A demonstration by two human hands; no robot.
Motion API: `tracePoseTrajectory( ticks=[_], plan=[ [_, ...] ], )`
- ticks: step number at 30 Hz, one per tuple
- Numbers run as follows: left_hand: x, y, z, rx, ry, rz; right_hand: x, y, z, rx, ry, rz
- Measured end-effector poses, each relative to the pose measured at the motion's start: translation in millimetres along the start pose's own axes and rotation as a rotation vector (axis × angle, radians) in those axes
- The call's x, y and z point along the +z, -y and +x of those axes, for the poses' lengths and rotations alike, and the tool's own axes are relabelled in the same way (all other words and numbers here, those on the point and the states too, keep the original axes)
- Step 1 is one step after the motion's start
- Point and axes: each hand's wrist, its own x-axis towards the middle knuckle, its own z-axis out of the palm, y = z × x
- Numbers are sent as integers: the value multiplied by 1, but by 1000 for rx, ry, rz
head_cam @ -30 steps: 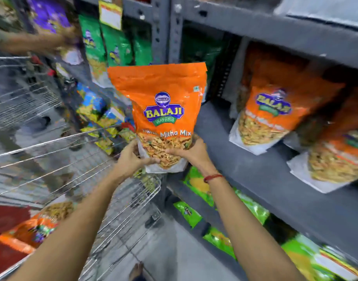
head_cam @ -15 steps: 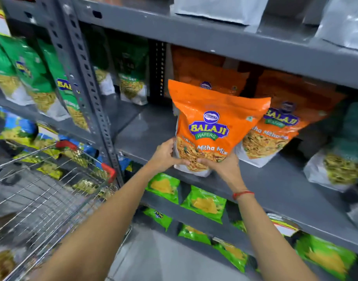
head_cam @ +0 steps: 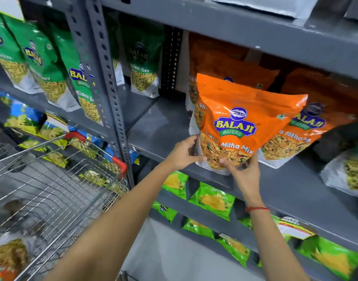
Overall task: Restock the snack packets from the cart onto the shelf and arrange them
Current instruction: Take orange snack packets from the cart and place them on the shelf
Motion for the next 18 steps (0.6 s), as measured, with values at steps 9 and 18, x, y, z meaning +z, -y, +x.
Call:
tracePoseTrajectory(
  ticks=[9,18],
  plan=[
    [-138,58,-129,-129,-565,-32,98,-9,-105,-398,-300,-327],
    [-243,173,-305,-624,-1071,-46,309,60,-176,-638,636,-167]
  ],
)
